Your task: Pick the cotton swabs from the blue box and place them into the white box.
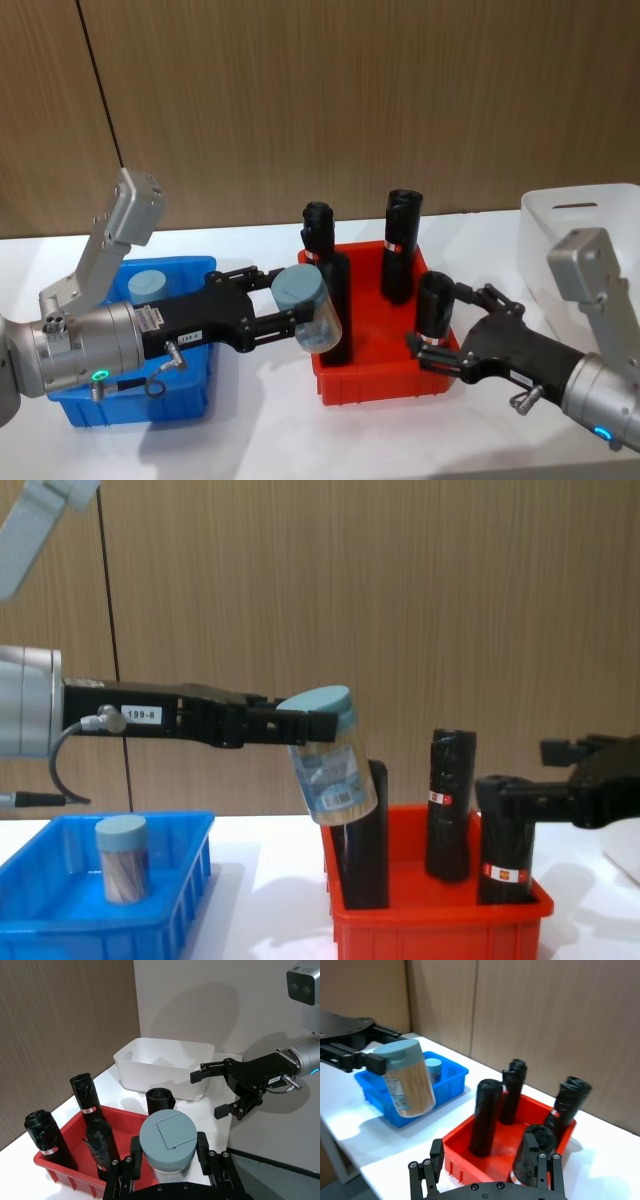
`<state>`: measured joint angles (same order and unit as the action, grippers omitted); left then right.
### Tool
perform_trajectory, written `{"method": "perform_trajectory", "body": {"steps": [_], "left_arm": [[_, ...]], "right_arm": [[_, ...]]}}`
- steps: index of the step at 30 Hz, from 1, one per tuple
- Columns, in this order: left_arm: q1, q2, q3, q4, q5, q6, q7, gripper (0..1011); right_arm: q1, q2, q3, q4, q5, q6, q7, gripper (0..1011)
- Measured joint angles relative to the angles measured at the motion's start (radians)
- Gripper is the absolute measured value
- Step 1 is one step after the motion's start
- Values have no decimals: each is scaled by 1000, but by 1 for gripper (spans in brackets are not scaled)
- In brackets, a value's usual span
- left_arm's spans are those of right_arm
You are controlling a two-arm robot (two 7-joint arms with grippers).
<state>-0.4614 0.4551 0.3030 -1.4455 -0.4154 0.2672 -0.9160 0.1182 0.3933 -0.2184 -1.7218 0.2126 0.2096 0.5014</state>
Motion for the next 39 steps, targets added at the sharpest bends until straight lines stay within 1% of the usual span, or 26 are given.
{"method": "perform_trajectory", "body": {"steps": [9,19,29,39], "left_arm": [[-1,0,0,0,0,0,0,654],[-1,0,0,0,0,0,0,654],[-1,0,0,0,0,0,0,654],[-1,0,0,0,0,0,0,654]], "right_arm": [[67,-14,-15,41,-24,49,110,1002],[121,-29,-32,72,-38,80,185,1002],[158,-45,-48,93,-46,95,230,1002],[188,-60,-65,118,-53,101,257,1001]]}}
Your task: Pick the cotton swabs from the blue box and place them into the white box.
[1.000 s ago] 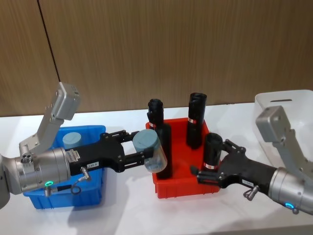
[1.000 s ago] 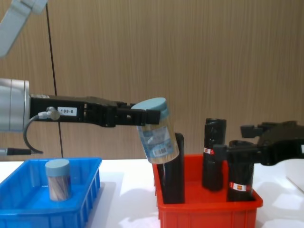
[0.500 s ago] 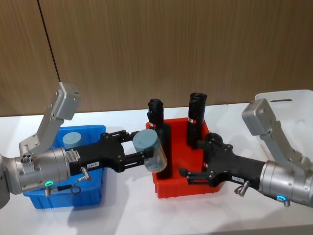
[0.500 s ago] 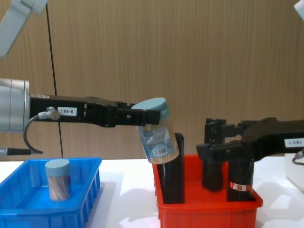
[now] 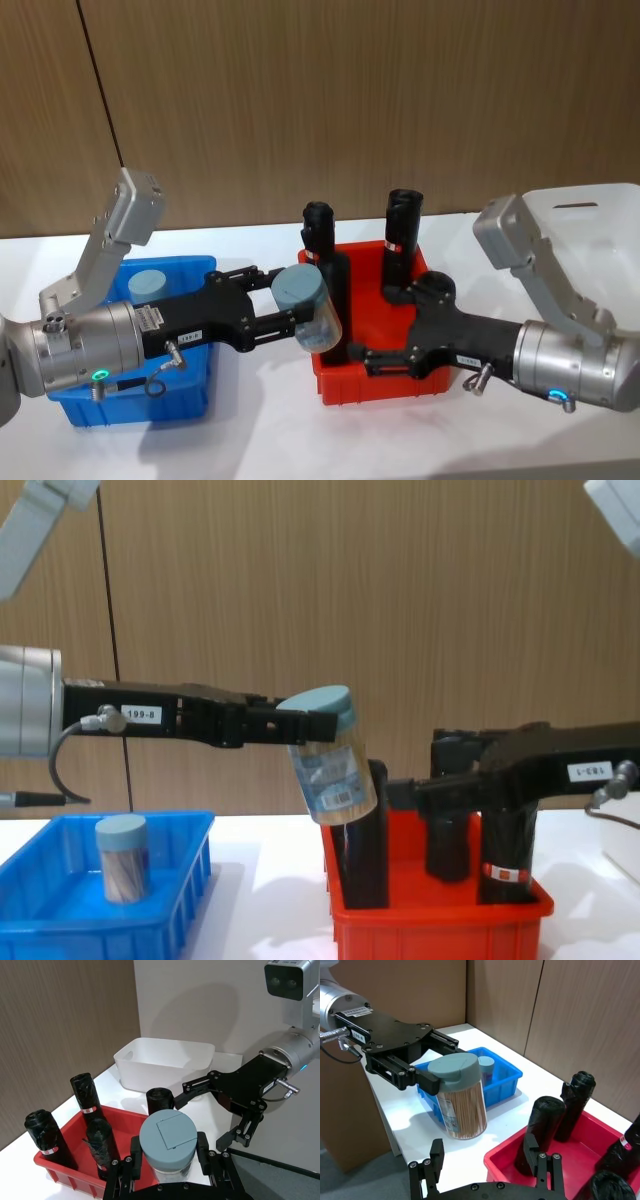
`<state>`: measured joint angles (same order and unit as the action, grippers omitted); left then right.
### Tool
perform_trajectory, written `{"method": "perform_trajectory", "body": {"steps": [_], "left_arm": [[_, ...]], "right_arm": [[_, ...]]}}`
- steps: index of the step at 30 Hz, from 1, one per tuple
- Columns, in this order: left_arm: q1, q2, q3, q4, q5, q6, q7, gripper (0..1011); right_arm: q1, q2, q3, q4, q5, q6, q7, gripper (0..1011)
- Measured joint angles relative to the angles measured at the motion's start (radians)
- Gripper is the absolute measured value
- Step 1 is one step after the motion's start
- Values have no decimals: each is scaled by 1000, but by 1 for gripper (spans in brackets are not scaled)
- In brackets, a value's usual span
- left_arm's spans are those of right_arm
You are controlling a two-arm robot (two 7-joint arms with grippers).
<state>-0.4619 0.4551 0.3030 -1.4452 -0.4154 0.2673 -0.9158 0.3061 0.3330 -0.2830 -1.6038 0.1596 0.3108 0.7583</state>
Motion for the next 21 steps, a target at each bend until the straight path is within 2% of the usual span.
{"method": "perform_trajectory", "body": {"steps": [21], "left_arm": [[0,0,0,0,0,0,0,654]], "right_arm": [[55,-41,-41,54,-8,-3,31,1002]]}}
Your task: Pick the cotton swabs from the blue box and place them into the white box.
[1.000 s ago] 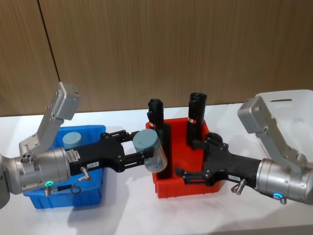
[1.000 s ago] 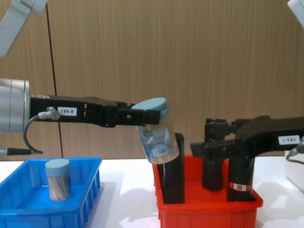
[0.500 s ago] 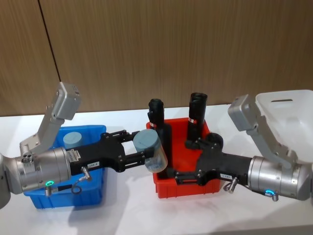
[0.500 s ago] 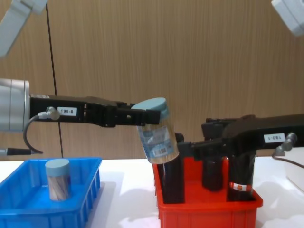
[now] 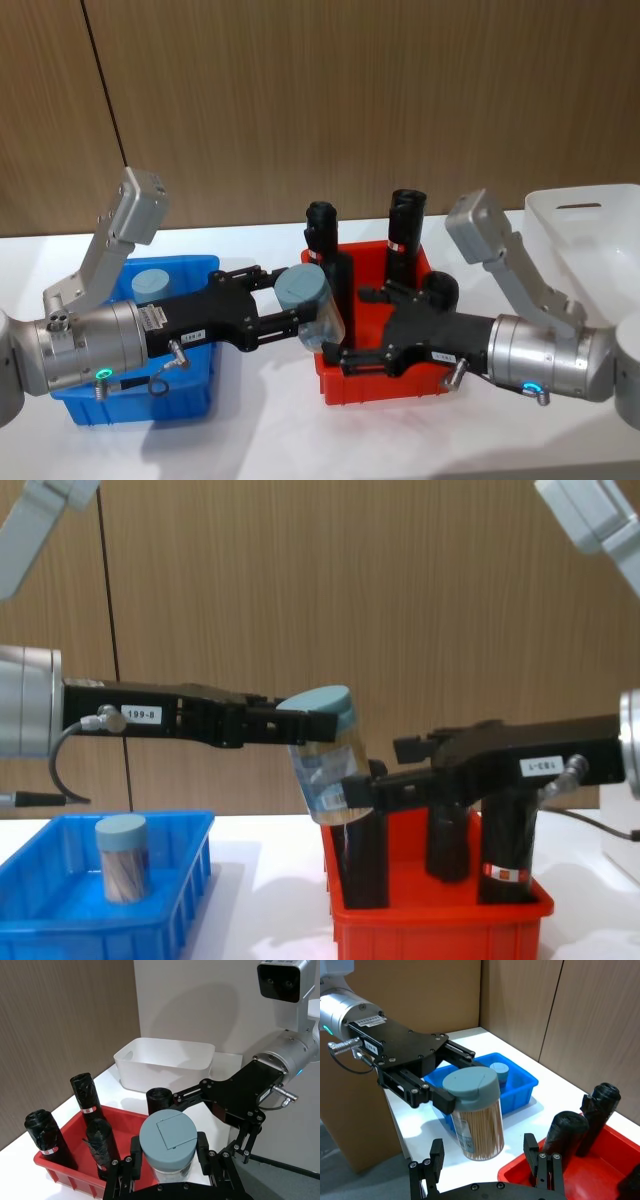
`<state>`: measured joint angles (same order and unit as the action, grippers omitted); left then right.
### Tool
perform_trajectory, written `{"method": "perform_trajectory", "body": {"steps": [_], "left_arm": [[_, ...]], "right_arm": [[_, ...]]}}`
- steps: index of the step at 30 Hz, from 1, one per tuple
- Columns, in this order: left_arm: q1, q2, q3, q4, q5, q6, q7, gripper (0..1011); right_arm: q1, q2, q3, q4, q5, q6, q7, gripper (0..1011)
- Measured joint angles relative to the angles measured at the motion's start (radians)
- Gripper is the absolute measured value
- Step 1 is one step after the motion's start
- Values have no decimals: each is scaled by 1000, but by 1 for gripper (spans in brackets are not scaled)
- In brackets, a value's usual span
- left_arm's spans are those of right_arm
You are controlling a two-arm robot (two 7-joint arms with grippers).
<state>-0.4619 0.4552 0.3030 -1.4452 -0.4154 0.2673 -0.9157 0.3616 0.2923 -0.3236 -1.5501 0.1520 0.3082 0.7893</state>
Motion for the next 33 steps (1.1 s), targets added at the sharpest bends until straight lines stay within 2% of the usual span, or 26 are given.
{"method": "perform_trajectory", "body": {"steps": [33], "left_arm": [[0,0,0,0,0,0,0,654]], "right_arm": [[71,-59,-56,101,-25,-17,6,1001]]}}
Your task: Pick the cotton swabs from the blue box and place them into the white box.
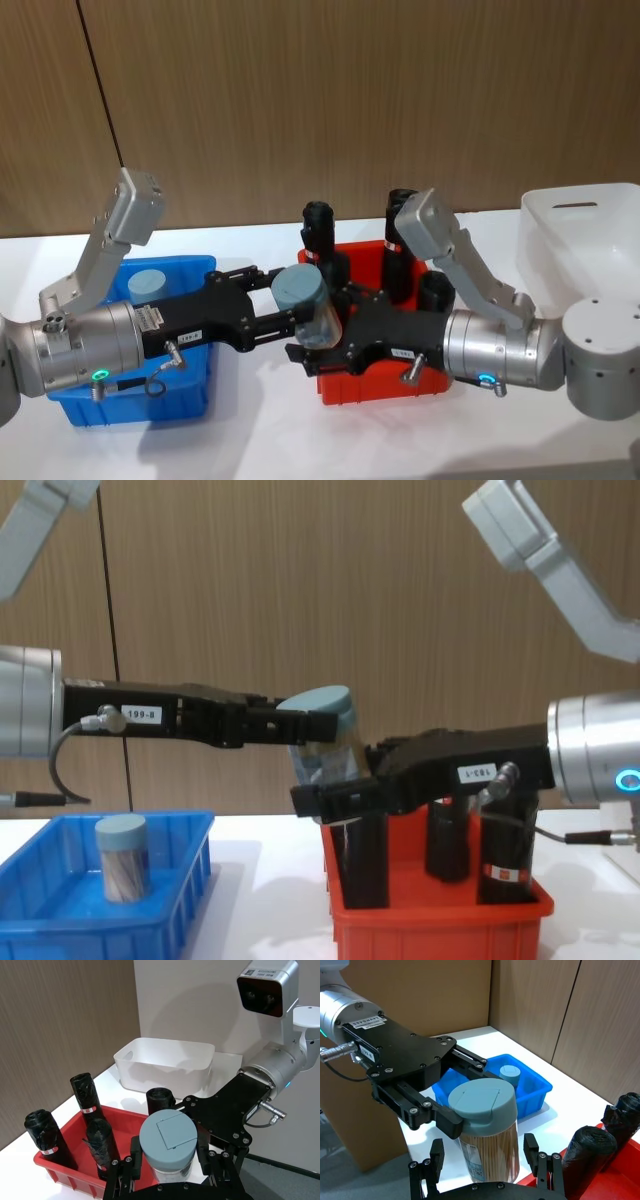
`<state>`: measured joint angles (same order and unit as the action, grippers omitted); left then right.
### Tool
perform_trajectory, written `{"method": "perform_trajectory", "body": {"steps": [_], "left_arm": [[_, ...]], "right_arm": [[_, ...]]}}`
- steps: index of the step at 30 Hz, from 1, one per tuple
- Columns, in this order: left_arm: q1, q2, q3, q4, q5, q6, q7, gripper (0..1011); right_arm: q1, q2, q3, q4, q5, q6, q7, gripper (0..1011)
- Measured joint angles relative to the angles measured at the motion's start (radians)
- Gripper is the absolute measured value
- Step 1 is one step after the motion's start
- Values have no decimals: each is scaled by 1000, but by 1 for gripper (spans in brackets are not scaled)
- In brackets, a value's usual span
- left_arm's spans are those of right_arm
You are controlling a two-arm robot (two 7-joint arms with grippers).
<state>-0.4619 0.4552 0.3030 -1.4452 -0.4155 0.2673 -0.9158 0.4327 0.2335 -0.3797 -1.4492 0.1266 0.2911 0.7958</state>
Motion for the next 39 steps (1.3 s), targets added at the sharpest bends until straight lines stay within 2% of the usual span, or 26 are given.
{"method": "perform_trajectory", "body": {"steps": [5,19,24,30,32,33,37,39], "left_arm": [[0,0,0,0,0,0,0,654],[0,0,0,0,0,0,0,654],[0,0,0,0,0,0,0,654],[0,0,0,0,0,0,0,827],[0,0,0,0,0,0,0,851],[0,0,0,0,0,0,0,918],[0,0,0,0,0,0,0,1003],[0,0,0,0,0,0,0,1004]], "right_arm": [[8,-4,-5,16,0,-5,-5,996],[17,-8,-14,33,10,-10,-8,639],[19,-8,-17,35,16,-10,-7,636],[20,-7,-20,35,24,-10,-4,636],[20,-7,-21,34,26,-10,-4,636],[20,-6,-21,34,27,-10,-4,636],[20,-2,-22,30,35,-10,-6,636],[19,0,-21,29,39,-11,-7,636]]}}
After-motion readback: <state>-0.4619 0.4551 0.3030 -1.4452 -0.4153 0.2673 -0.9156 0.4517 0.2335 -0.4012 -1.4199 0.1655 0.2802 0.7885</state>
